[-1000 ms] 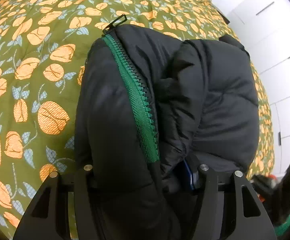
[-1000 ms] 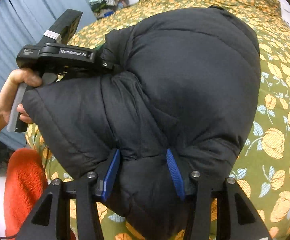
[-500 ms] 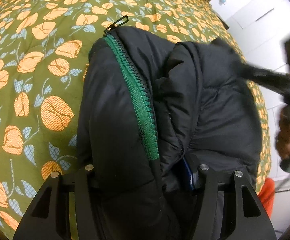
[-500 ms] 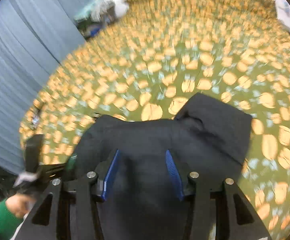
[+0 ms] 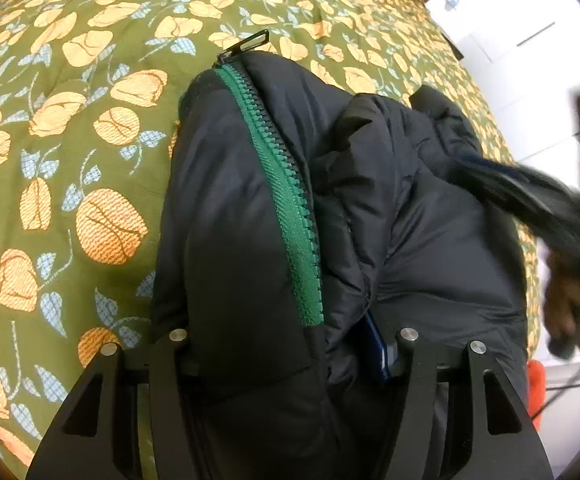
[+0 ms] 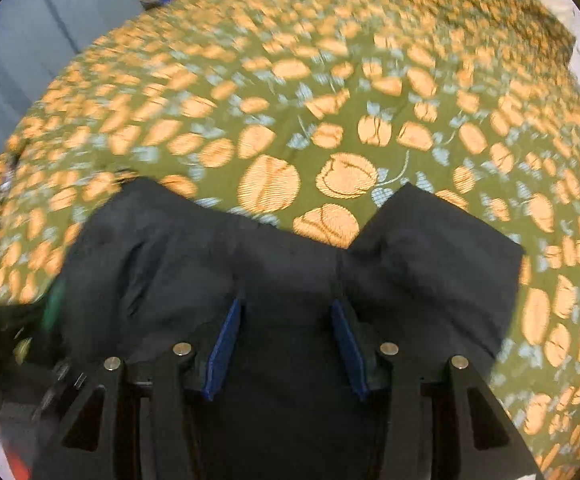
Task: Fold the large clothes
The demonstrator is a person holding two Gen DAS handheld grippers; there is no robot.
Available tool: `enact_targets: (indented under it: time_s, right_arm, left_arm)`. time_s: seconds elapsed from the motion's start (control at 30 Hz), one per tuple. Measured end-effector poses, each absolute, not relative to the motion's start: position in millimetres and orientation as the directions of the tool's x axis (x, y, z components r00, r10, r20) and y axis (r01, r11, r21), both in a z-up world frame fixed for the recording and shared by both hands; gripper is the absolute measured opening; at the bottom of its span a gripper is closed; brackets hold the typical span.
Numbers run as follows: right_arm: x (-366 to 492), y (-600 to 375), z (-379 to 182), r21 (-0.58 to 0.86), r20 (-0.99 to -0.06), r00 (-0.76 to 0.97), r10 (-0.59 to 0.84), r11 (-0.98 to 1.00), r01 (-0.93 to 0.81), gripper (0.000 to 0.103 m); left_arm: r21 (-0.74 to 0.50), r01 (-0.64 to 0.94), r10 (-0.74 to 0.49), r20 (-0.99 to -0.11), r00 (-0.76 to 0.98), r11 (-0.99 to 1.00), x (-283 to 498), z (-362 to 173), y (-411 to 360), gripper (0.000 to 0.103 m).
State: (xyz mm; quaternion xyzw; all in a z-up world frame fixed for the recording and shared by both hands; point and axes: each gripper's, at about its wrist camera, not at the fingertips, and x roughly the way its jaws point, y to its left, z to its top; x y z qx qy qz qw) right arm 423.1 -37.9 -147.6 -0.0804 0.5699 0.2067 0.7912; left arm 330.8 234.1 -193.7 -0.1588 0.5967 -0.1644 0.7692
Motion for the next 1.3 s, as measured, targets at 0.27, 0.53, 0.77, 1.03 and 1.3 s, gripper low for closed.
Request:
enact_targets:
  time_s: [0.27,0.53,0.77,1.03,1.3]
  right_arm:
    - [268,-97,-90,0.253,-0.855,0.294,0.428,0.838,-0.484,0.048]
    - [217,-97,-154,0.24,-0.89,0.275,0.365,0.886,-0.397,0.049]
    - [218,-95,-186,0.231,-0.884,0.288,0.368,0.88,-0.415,0.048]
    - [222,-102,-109,0.233,-0.859,0.332,0.39,0.875,-0.425,0.05]
    - [261,-69,-76,0.256,-0.775,0.42,0.472,0.843,-0.474,0.05]
  left_arm:
    - [-0.424,0.068,-0.427,-0.87,0.246,0.903,333,-193,228,0.061]
    - [-0.405,0.084,-0.412,-0.87,0.272,0.91,330,-191,215,0.064]
    - [-0.396,0.061,-0.395,-0.869,0.297,0.916,330,-189,212,0.066]
    - [-0.44,0.024,-0.419,-0.838,0.349,0.898,307,-142,234,0.084]
    - [-0.605,-0.098,-0.507,-0.735,0.45,0.79,287,-140,311,0.089]
